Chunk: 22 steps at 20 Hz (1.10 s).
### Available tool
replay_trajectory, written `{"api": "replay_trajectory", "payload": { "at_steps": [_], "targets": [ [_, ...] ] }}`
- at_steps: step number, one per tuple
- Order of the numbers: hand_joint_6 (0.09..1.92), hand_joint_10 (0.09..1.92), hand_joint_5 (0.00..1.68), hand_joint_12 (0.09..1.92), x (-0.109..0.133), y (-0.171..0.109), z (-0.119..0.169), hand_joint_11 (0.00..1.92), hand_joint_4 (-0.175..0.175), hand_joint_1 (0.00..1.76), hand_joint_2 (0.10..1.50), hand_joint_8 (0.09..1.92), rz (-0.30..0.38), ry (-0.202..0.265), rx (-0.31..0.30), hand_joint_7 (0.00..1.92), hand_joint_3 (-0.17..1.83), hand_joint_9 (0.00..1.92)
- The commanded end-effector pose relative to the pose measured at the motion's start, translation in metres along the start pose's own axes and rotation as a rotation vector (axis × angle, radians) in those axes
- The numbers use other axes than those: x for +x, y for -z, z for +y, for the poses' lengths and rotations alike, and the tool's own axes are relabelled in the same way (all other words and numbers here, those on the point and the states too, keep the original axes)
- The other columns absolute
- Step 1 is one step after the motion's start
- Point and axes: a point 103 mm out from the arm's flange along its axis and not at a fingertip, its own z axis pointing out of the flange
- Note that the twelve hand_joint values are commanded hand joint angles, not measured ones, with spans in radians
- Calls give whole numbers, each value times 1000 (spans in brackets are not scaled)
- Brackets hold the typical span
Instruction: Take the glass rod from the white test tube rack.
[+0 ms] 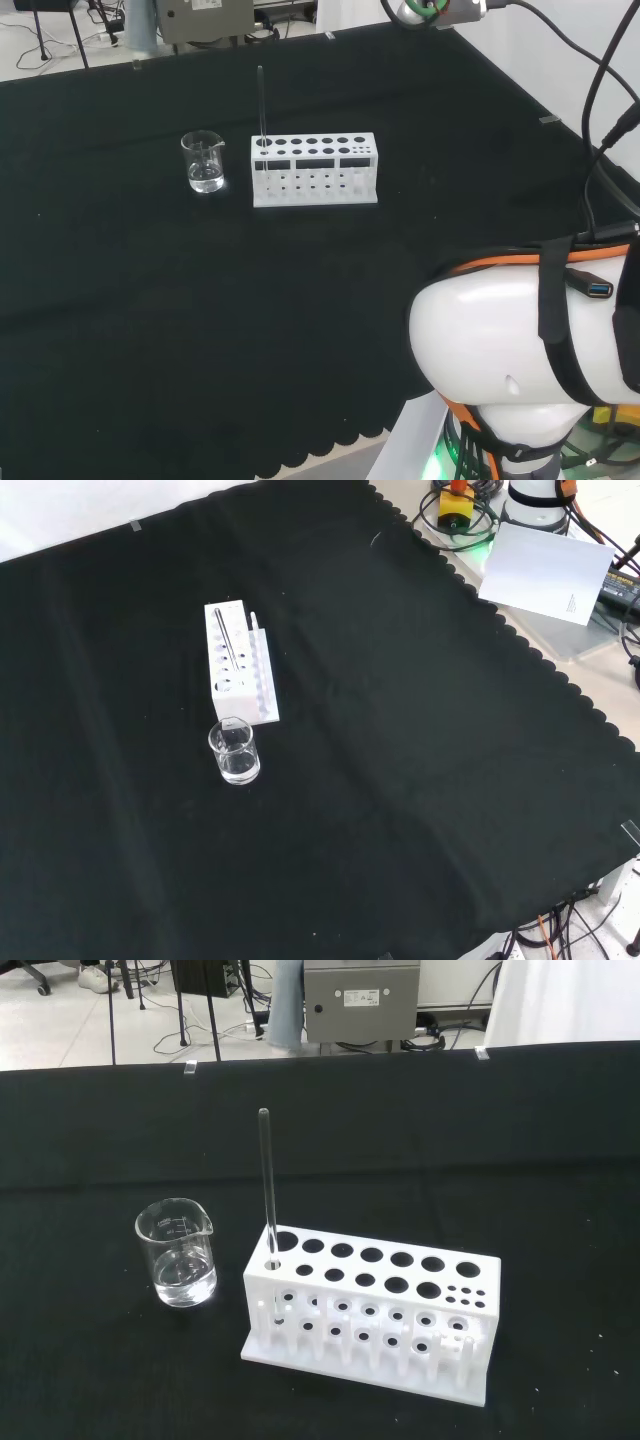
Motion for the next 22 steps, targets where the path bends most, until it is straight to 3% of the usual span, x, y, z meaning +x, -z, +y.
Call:
{"api": "replay_trajectory", "payload": {
  "at_steps": [1,4,10,17,22],
  "targets": [
    [311,829,119,1289,0,0,0,0,-145,645,869,791,-10,-3,-11,18,591,108],
    [206,875,163,1314,-3,2,1,0,-147,638,904,820,-2,-13,-7,1,528,82],
    [179,885,185,1330,-2,3,3,0,-145,637,912,833,-5,-8,-17,3,514,98],
    [146,878,217,1486,5,8,10,37,-145,631,918,873,-11,-1,-31,72,511,210],
    [132,861,238,1476,16,23,36,106,-146,629,917,881,8,31,-42,113,514,278]
  ]
}}
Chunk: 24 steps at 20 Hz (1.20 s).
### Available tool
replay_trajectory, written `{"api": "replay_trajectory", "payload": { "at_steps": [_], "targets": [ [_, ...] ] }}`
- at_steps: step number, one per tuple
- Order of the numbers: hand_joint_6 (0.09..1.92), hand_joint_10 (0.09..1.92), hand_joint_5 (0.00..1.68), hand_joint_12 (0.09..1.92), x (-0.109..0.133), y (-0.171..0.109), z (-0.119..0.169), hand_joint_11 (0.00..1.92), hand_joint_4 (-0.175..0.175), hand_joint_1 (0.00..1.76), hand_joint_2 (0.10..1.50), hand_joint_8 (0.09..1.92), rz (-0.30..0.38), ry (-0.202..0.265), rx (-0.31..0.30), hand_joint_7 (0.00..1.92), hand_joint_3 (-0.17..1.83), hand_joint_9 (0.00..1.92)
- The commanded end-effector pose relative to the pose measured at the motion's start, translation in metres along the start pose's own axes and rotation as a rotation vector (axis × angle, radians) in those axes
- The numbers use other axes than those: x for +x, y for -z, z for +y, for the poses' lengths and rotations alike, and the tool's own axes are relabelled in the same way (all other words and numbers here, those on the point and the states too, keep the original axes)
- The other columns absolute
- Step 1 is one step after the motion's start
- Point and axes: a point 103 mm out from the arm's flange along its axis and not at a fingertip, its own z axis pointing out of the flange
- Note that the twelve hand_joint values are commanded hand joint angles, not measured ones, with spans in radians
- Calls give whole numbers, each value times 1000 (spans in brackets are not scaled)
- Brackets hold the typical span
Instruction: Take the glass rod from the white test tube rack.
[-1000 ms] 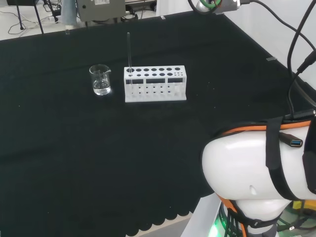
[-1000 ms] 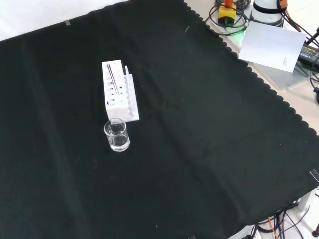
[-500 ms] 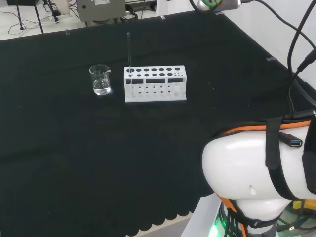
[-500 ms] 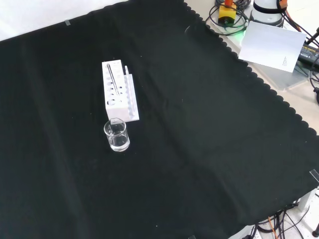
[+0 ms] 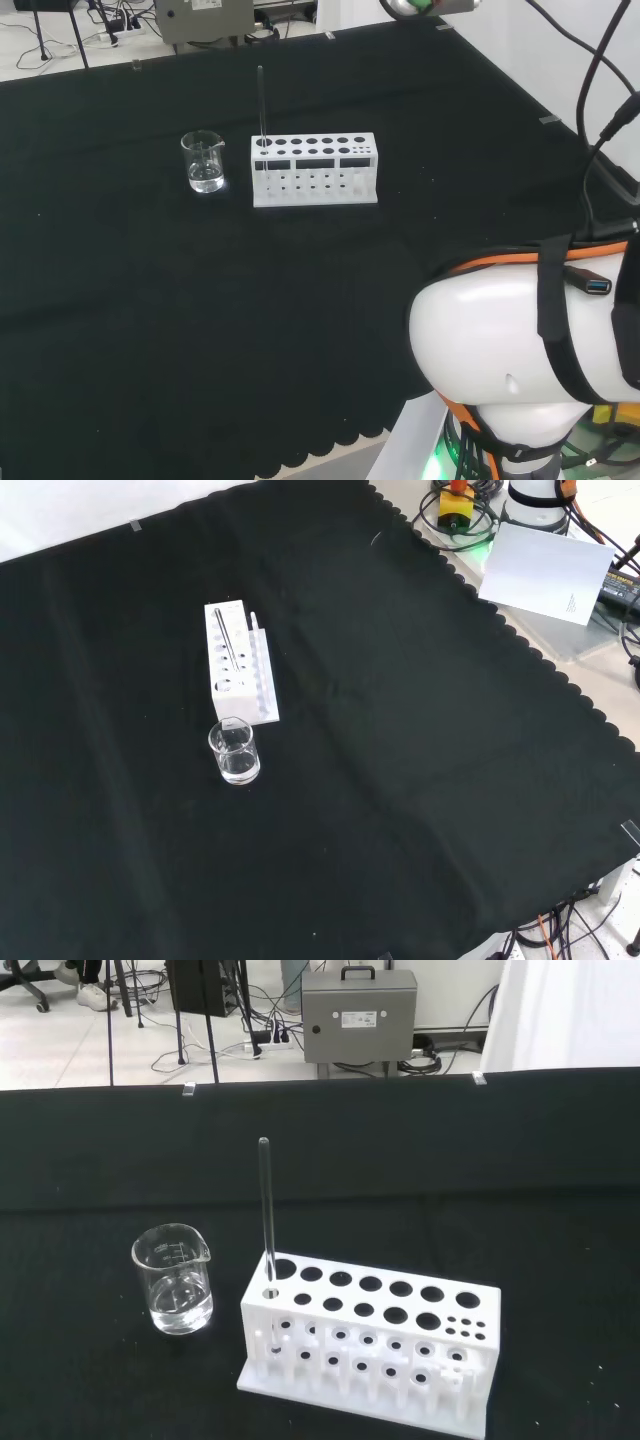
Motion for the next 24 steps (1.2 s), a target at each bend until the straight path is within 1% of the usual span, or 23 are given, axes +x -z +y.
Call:
{"api": "replay_trajectory", "payload": {
  "at_steps": [1,8,11,13,20,24],
  "targets": [
    [130,855,244,1469,15,15,31,123,-145,629,917,881,15,41,-15,125,514,292],
    [133,843,275,1455,29,3,66,180,-138,623,916,892,17,81,-4,194,514,343],
    [135,843,284,1452,30,-4,80,185,-136,622,917,895,24,92,-2,217,513,358],
    [137,842,288,1450,31,-10,88,189,-136,621,917,894,23,98,11,224,513,367],
    [145,831,306,1441,32,-23,119,208,-134,621,919,886,26,110,24,247,510,420],
    [153,818,319,1438,31,-37,134,233,-134,622,921,884,55,119,40,277,507,466]
  ]
}}
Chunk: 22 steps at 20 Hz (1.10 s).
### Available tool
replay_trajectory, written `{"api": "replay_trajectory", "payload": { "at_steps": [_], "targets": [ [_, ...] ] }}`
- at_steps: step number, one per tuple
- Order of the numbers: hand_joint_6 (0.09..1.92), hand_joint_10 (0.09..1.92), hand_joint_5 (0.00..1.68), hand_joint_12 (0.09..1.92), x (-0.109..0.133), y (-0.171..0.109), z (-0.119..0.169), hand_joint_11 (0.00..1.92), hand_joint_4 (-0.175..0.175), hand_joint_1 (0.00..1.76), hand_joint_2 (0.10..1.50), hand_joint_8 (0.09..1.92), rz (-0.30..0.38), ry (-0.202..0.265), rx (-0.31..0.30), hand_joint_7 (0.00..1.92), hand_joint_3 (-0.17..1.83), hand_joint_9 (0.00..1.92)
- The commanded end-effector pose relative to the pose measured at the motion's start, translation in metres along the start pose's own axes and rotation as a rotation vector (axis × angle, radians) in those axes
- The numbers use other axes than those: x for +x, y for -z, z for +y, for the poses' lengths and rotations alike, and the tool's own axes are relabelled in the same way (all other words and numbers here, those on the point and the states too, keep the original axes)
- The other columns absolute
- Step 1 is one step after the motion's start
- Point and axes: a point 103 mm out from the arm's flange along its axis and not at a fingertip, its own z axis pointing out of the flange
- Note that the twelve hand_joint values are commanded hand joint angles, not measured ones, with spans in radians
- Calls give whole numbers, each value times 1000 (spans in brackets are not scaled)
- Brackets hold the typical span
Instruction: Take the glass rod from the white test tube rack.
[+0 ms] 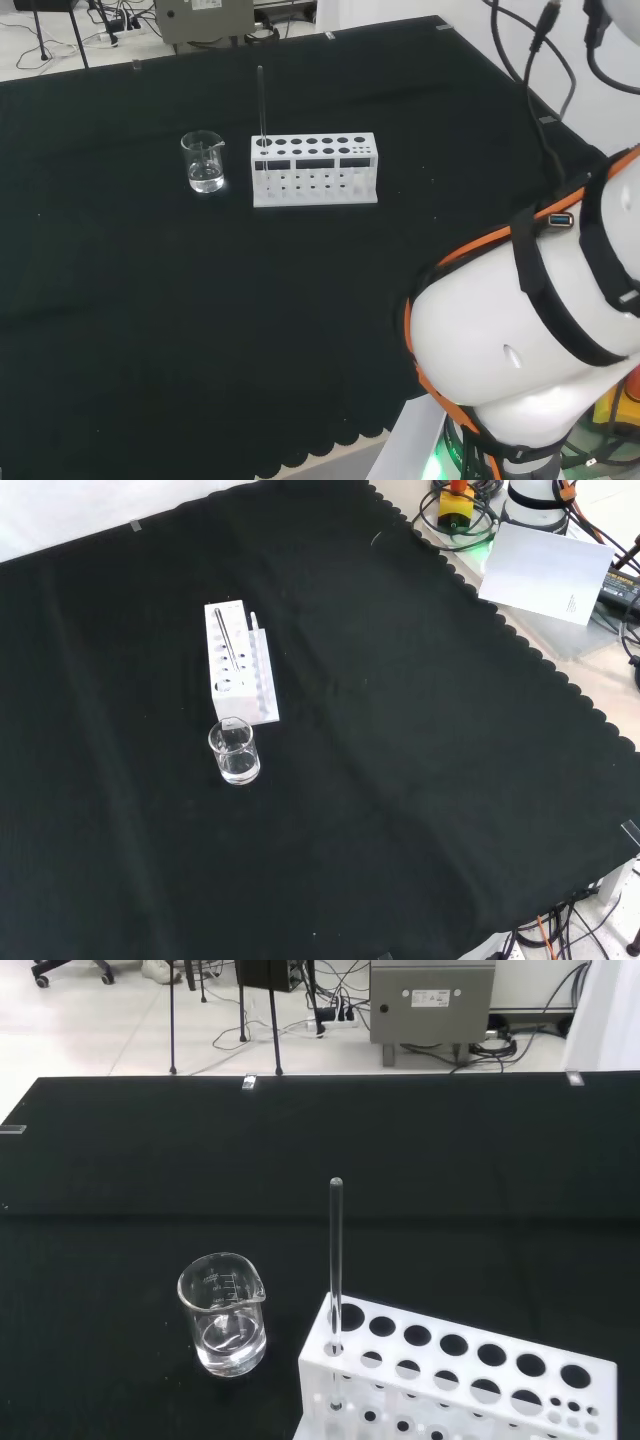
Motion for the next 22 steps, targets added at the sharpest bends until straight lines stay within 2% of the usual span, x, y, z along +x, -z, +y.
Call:
{"api": "replay_trajectory", "payload": {
  "at_steps": [1,11,22],
  "targets": [
    [154,817,322,1437,-3,-15,30,236,-135,623,921,884,25,22,2,281,506,472],
    [166,816,332,1434,-8,-36,66,265,-138,627,922,882,30,46,6,303,503,515],
    [185,800,331,1421,-10,-64,100,292,-140,631,923,879,36,61,40,323,499,563]
  ]
}}
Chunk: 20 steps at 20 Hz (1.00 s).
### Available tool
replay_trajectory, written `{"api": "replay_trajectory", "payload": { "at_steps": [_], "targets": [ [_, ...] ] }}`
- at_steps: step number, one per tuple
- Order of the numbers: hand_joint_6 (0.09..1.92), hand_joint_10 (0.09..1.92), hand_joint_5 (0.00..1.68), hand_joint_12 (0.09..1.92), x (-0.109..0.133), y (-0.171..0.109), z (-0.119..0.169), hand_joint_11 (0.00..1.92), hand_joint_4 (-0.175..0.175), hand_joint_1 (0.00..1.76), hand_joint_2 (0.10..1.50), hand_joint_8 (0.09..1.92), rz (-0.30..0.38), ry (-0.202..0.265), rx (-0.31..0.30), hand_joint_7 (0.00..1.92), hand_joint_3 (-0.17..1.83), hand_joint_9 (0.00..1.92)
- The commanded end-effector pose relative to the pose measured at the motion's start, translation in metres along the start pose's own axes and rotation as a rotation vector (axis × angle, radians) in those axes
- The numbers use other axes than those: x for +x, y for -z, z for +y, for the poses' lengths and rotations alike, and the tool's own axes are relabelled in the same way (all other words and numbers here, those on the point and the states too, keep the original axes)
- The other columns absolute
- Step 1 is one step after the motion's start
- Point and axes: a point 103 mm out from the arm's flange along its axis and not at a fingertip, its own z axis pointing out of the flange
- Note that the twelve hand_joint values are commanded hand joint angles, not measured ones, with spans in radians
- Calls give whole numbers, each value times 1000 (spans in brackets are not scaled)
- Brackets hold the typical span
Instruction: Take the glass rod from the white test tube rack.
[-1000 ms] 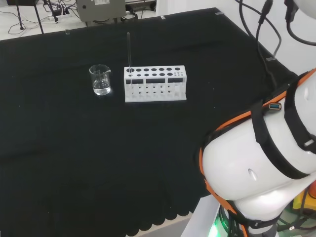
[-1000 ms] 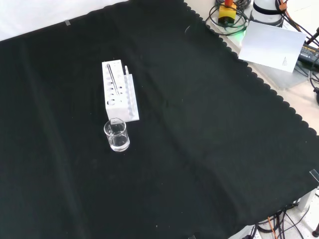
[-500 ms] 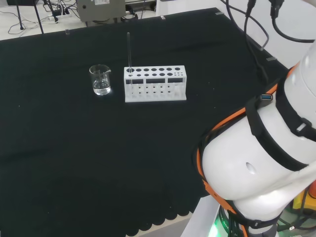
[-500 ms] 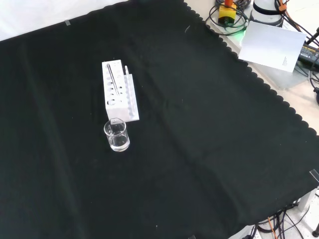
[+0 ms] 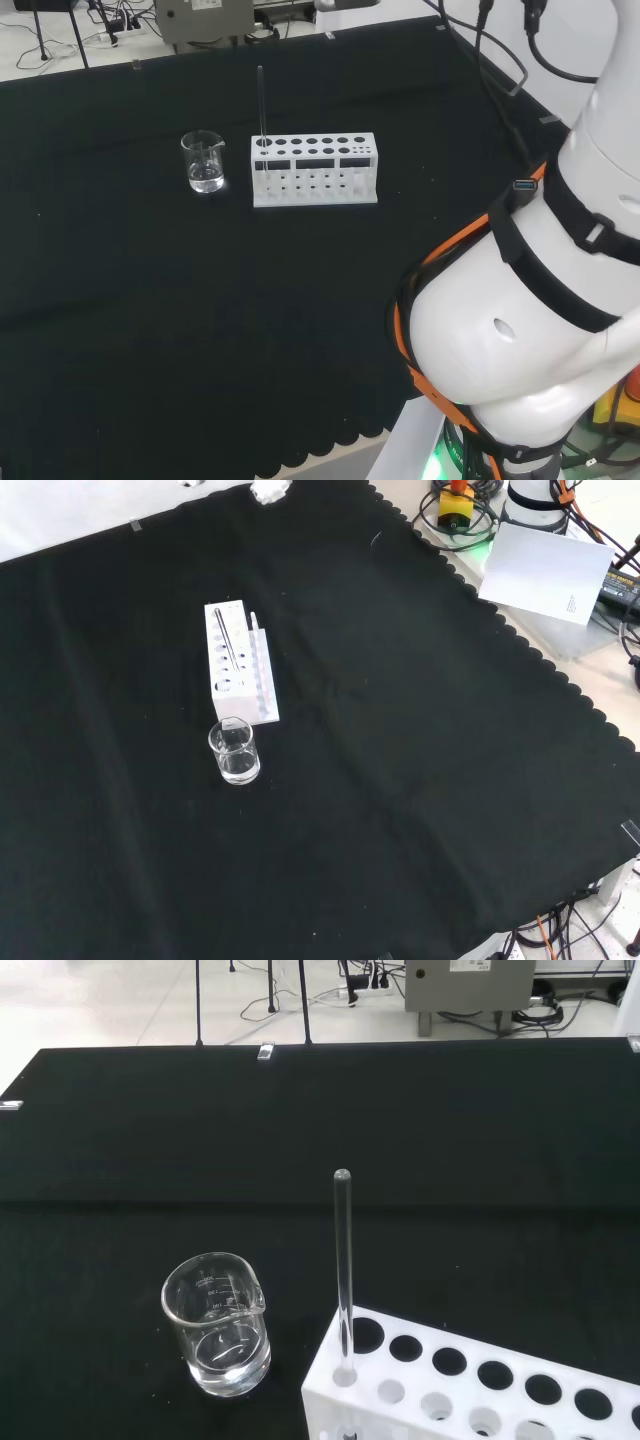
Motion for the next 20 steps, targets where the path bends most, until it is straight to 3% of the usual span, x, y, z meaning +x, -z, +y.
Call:
{"api": "replay_trajectory", "payload": {
  "at_steps": [1,20],
  "targets": [
    [187,802,332,1422,-3,-10,22,297,-140,632,923,880,6,18,3,327,499,575],
    [230,800,342,1410,-13,-65,50,334,-145,640,929,887,18,21,51,416,500,738]
  ]
}}
